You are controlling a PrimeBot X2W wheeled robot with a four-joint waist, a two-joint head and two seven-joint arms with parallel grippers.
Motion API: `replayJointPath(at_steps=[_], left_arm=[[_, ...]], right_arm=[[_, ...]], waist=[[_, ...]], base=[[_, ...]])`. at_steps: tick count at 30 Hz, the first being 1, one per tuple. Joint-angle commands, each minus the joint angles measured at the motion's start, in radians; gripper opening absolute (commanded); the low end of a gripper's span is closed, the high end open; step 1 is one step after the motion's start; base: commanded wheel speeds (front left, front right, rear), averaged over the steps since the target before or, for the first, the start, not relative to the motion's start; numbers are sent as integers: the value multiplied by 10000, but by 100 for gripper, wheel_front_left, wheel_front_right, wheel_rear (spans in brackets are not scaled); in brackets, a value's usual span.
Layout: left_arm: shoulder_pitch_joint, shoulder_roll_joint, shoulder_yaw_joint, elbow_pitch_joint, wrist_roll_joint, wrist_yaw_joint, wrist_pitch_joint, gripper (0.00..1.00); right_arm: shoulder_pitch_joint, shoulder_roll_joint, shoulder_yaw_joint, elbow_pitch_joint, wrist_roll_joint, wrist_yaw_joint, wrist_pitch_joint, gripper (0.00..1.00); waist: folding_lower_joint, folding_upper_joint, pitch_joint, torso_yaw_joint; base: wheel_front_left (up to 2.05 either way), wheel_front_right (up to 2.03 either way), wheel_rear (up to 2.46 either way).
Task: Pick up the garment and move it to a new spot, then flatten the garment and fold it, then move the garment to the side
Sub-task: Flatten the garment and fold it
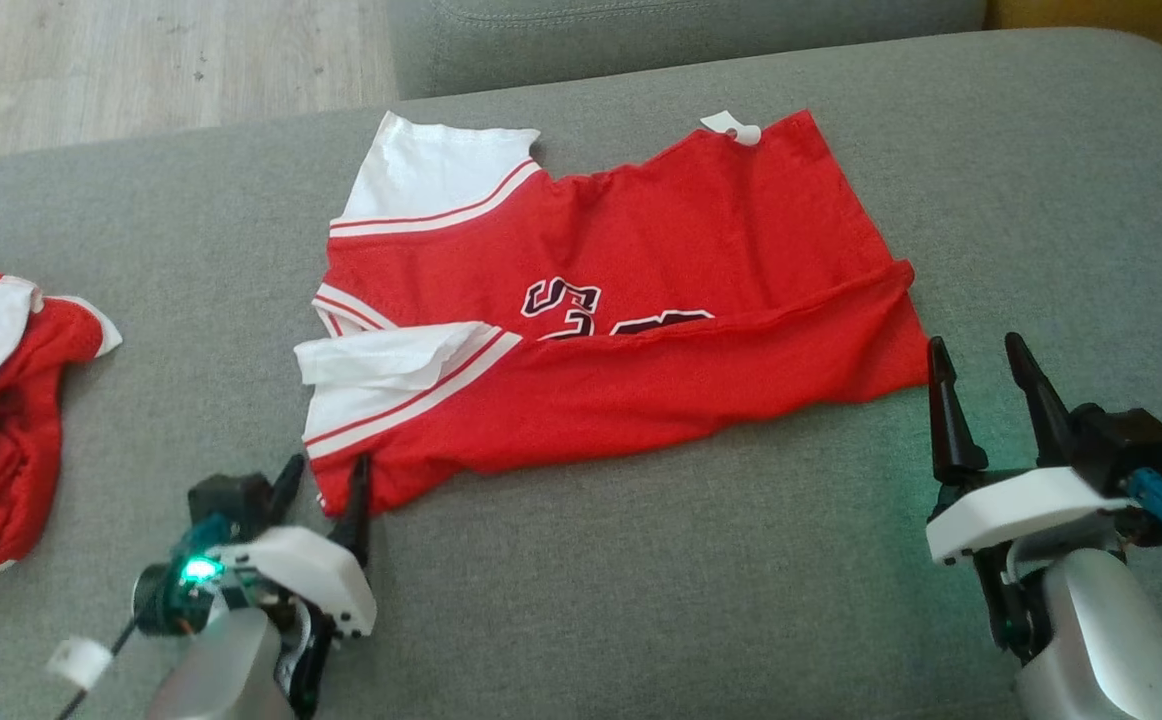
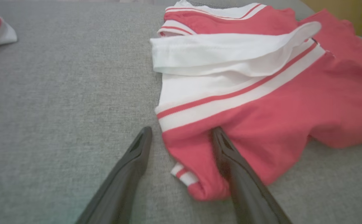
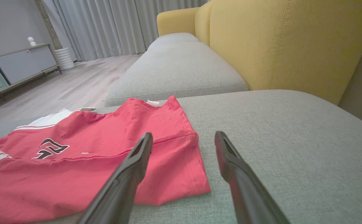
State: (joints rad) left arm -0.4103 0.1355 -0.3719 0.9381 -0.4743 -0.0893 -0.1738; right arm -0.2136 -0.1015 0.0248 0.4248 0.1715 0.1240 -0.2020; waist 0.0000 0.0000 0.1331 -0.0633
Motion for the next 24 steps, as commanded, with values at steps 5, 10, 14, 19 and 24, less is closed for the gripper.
replayJointPath(at_steps=[5,10,14,19,24], left_arm=[[-448,89,-45,555,-74,-147,727,19],[-640,137,-432,343,6,-334,85,0],[-758,211,-706,-69,216,-368,-474,0],[-823,386,-1436,-812,723,-400,-746,0],[-898,493,-1590,-1371,848,-404,-827,0]], right_arm=[[-363,-13,160,-280,-94,67,40,100],[-739,150,-660,347,-526,67,723,100],[-1259,350,-1115,1081,-494,67,1390,100],[-1937,439,-1683,2346,-1028,67,2050,100],[-2537,494,-2384,3570,-1373,67,2281,100]], waist=[[0,0,59,-26],[0,0,89,72],[0,0,107,259],[0,0,121,542],[0,0,158,857]], base=[[0,0,0],[0,0,0],[0,0,0],[0,0,0],[0,0,0]])
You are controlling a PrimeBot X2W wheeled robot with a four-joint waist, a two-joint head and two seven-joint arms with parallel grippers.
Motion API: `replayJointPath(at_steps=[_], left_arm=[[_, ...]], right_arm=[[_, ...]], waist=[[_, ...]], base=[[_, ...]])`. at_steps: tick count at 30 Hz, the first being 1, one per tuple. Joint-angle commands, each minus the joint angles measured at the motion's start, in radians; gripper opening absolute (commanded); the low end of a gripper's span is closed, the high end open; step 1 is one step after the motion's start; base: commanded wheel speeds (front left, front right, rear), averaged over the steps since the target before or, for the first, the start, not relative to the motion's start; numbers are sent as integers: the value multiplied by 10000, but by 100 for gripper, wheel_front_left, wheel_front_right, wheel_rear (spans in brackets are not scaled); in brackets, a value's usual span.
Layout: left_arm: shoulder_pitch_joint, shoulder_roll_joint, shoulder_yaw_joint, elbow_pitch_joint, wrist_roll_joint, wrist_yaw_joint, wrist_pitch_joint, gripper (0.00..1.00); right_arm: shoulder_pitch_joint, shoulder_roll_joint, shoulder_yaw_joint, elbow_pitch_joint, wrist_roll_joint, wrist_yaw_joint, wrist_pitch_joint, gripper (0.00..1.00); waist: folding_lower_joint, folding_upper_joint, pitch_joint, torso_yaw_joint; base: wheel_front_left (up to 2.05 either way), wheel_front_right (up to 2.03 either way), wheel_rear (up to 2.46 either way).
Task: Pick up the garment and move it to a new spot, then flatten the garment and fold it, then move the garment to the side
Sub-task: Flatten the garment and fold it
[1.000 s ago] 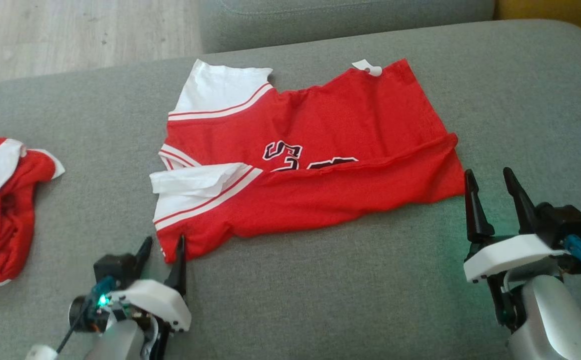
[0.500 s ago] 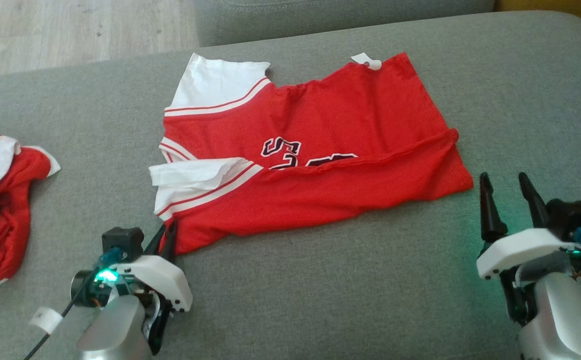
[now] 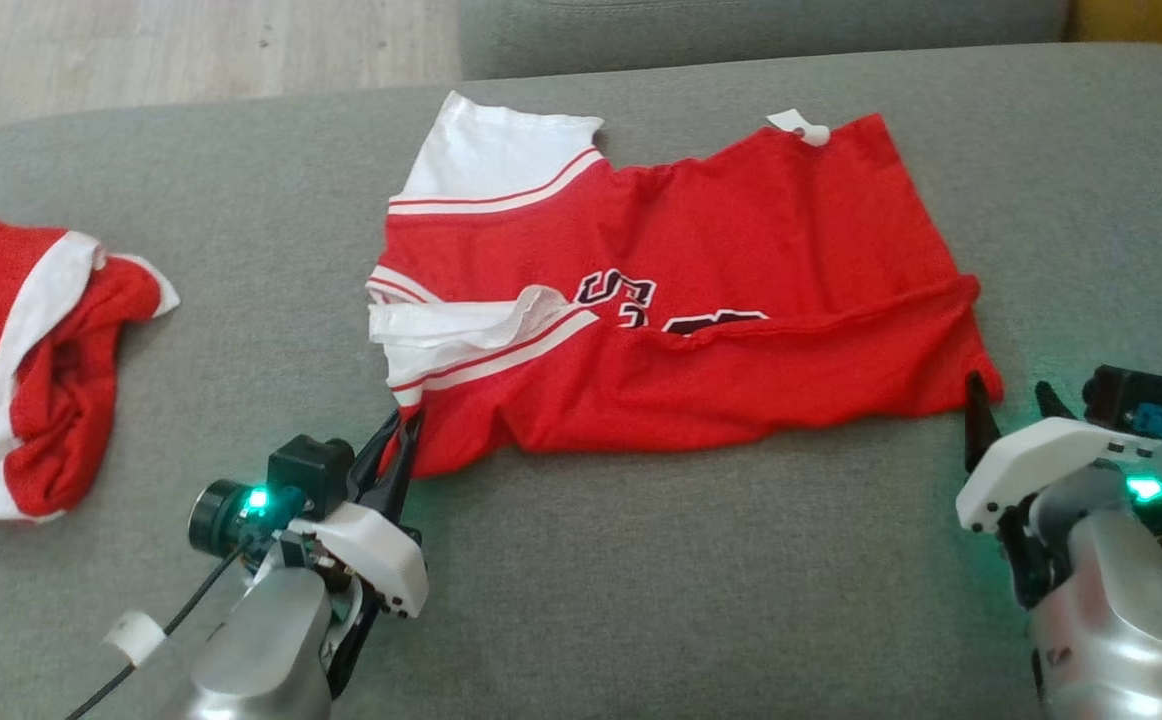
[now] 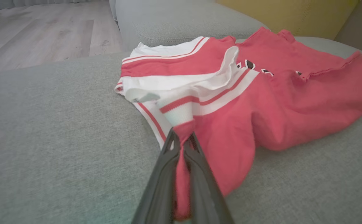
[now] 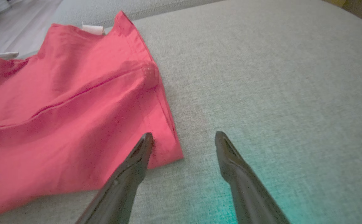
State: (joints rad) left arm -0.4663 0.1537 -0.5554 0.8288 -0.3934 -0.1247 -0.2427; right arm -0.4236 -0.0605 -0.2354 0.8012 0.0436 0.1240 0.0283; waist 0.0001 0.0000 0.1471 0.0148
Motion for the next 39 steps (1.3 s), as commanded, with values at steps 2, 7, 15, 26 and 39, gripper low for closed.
replayJointPath(at_steps=[2,7,15,26,39], left_arm=[[-334,352,246,-394,25,-50,-149,0],[-281,433,264,-446,-37,-13,-150,0],[-304,576,216,-289,-168,-12,59,0],[-86,750,260,-33,-382,49,93,0],[974,898,183,71,-768,34,80,0]], right_arm=[[-668,93,148,228,-202,67,-19,100],[-1207,99,248,1221,-169,67,-84,100],[-1729,101,443,2306,-413,67,-315,0],[-1471,-122,-12,2783,-915,67,-1094,0],[-291,70,-330,2649,-510,67,-2081,0]], waist=[[-1,0,39,142],[-1,0,72,222],[-1,0,41,119],[-1,0,-436,-125],[-1,0,-1512,-626]], base=[[0,0,0],[0,0,0],[0,0,0],[0,0,0],[0,0,0]])
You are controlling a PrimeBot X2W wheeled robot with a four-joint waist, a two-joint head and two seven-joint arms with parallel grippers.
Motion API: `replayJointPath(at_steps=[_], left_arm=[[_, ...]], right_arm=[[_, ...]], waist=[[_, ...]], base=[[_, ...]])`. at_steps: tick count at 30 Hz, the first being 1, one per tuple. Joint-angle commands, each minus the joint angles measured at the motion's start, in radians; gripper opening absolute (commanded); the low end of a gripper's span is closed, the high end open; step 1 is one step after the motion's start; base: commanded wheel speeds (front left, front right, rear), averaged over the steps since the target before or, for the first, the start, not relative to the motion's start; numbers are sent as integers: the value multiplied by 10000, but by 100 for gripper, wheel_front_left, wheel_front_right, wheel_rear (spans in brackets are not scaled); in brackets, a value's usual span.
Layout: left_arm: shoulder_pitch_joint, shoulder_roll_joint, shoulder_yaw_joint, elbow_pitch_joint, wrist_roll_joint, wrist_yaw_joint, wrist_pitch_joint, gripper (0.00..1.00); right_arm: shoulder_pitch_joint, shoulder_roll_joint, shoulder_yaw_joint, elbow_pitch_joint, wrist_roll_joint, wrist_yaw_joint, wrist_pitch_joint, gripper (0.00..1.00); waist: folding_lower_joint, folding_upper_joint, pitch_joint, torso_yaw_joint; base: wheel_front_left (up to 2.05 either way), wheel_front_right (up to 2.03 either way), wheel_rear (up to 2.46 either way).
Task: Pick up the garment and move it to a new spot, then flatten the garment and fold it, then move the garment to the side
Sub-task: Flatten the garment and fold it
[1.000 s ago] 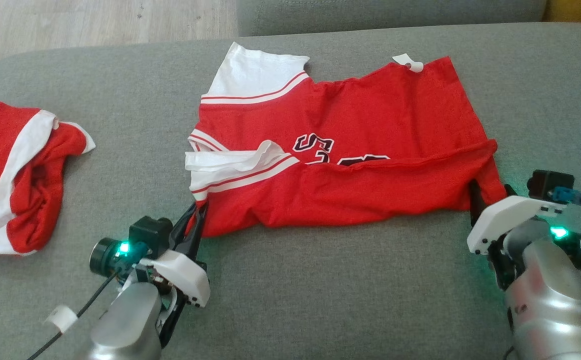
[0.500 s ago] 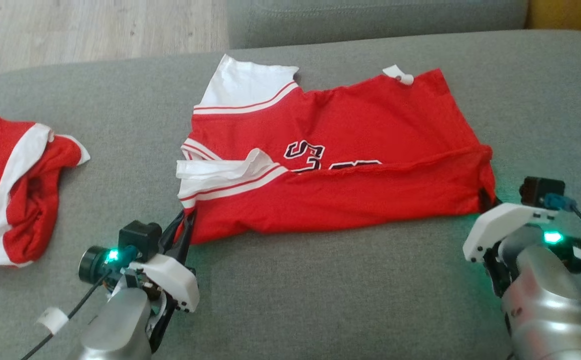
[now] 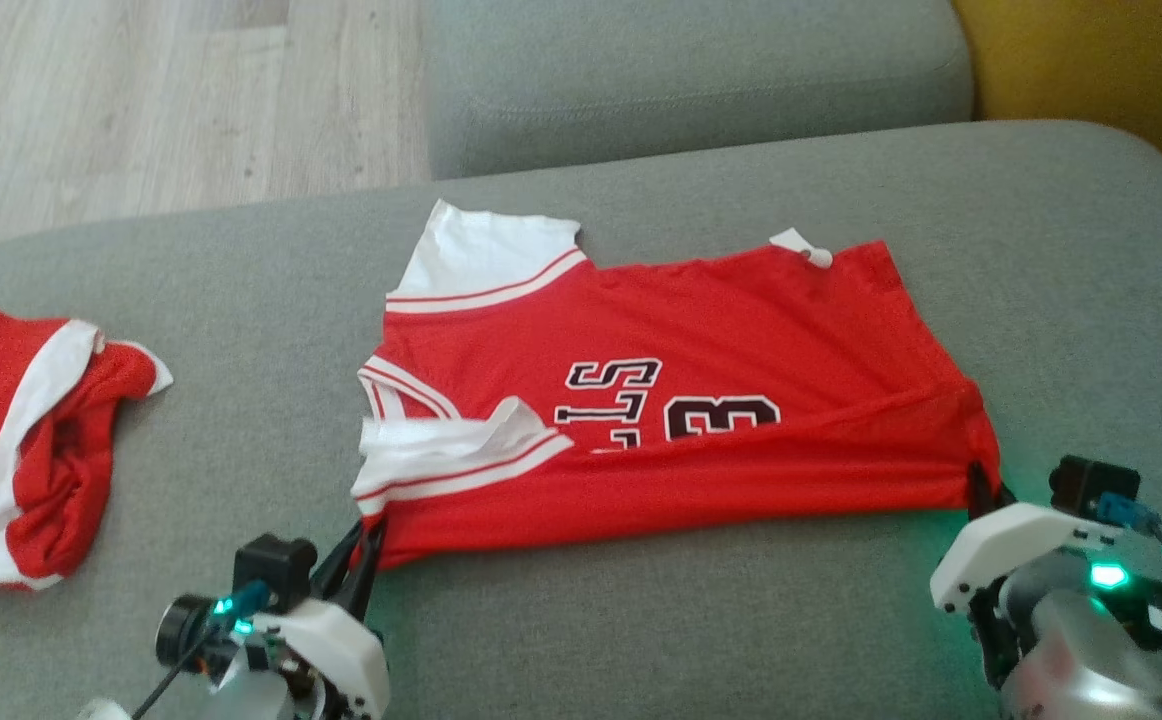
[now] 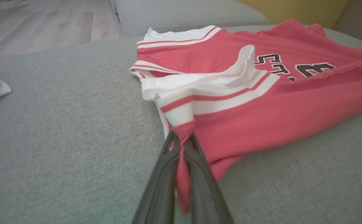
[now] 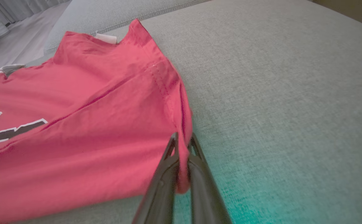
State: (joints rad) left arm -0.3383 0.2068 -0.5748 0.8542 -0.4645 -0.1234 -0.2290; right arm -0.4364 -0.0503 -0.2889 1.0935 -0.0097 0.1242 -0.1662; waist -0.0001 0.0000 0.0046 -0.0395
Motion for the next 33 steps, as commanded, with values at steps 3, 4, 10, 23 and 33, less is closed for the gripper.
replayJointPath(at_steps=[3,4,10,23,33], left_arm=[[-21,452,370,-329,-173,12,-33,0],[73,485,356,-399,-197,10,-14,0],[684,752,251,-1083,-380,-6,267,0],[1296,1103,121,-2739,-523,371,1059,0],[1472,1132,497,-3296,-813,874,864,100]], right_arm=[[122,-11,296,-462,221,65,-180,0],[225,-7,329,-523,333,65,-175,0],[884,-2,837,-922,1157,65,27,0],[1988,0,1120,-2795,1987,65,946,100],[2321,0,582,-4343,2169,65,1157,100]], waist=[[1,0,-231,-150],[1,0,-262,-163],[1,0,-357,-226],[1,0,-242,-325],[1,0,-194,-430]], base=[[0,0,0],[0,0,0],[0,0,0],[0,0,0],[0,0,0]])
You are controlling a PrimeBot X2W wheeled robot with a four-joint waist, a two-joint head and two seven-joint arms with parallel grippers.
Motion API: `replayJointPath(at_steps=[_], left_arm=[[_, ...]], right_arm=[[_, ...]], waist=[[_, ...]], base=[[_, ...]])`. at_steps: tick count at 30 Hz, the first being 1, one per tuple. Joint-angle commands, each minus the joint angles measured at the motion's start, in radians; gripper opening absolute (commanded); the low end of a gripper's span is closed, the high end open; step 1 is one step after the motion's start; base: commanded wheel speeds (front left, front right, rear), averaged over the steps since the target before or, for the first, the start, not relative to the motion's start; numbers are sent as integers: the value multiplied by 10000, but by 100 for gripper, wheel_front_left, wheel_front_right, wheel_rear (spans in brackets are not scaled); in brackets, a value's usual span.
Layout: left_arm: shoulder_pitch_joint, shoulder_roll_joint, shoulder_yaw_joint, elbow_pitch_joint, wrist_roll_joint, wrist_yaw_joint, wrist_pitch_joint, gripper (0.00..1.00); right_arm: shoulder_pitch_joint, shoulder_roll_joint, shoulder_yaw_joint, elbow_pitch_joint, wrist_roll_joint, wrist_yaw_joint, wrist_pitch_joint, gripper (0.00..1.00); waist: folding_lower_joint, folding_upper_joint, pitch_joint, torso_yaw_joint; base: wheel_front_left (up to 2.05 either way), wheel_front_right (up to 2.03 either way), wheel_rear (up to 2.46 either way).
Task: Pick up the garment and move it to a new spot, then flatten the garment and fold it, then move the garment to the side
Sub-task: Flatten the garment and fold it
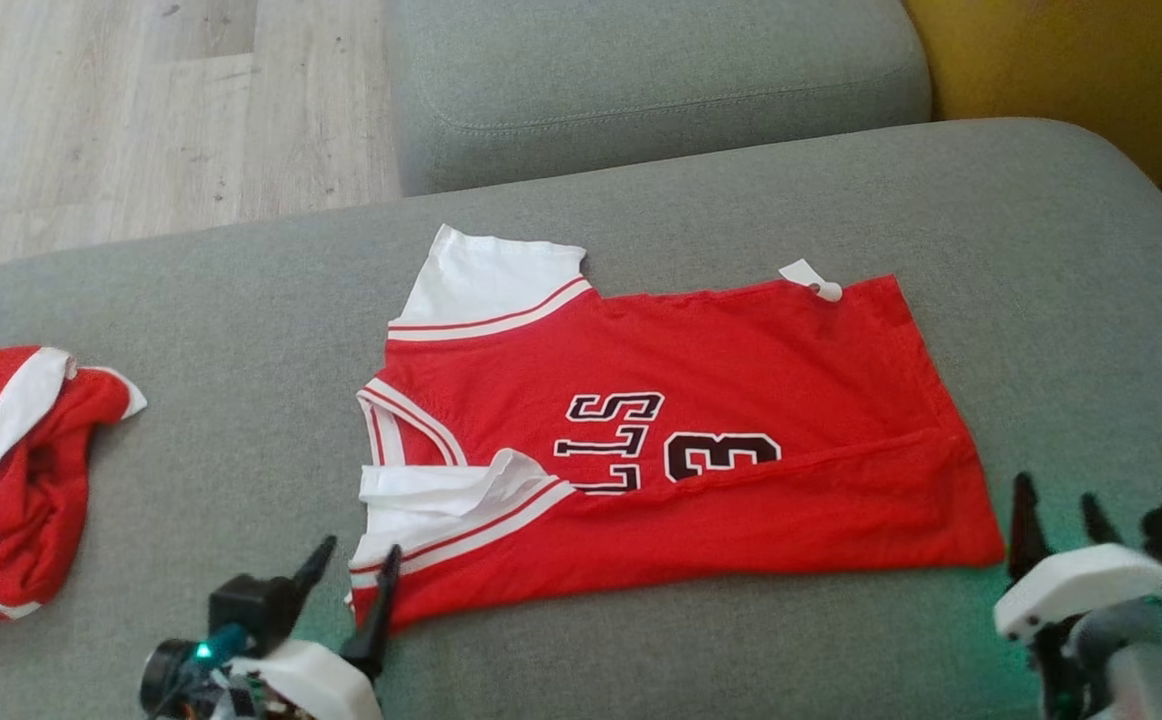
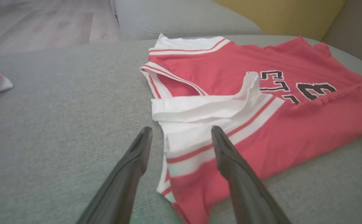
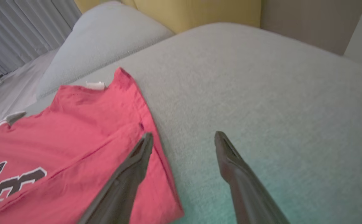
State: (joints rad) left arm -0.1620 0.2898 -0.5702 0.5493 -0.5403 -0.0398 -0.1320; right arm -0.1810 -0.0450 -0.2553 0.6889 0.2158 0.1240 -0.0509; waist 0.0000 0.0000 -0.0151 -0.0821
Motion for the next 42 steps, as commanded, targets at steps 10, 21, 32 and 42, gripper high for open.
replayJointPath(at_steps=[10,21,32,42], left_arm=[[-1378,885,1109,-2242,650,716,-1102,100],[-5940,1709,611,-1287,495,-776,1320,100],[-10071,2600,-2215,816,-1538,-906,4210,100],[-11378,3185,-4083,1990,-2520,-907,4852,100]], right_arm=[[-648,-53,35,-2779,-761,67,-283,100],[-2759,-131,733,-4064,-829,67,564,100],[-4569,-372,1572,-4092,-480,67,473,100],[-4811,-366,2274,-4156,61,67,342,100]], waist=[[0,0,547,-151],[0,0,2669,-700],[0,0,4469,-1624],[0,0,5139,-2061]], base=[[0,0,0],[0,0,0],[0,0,0],[0,0,0]])
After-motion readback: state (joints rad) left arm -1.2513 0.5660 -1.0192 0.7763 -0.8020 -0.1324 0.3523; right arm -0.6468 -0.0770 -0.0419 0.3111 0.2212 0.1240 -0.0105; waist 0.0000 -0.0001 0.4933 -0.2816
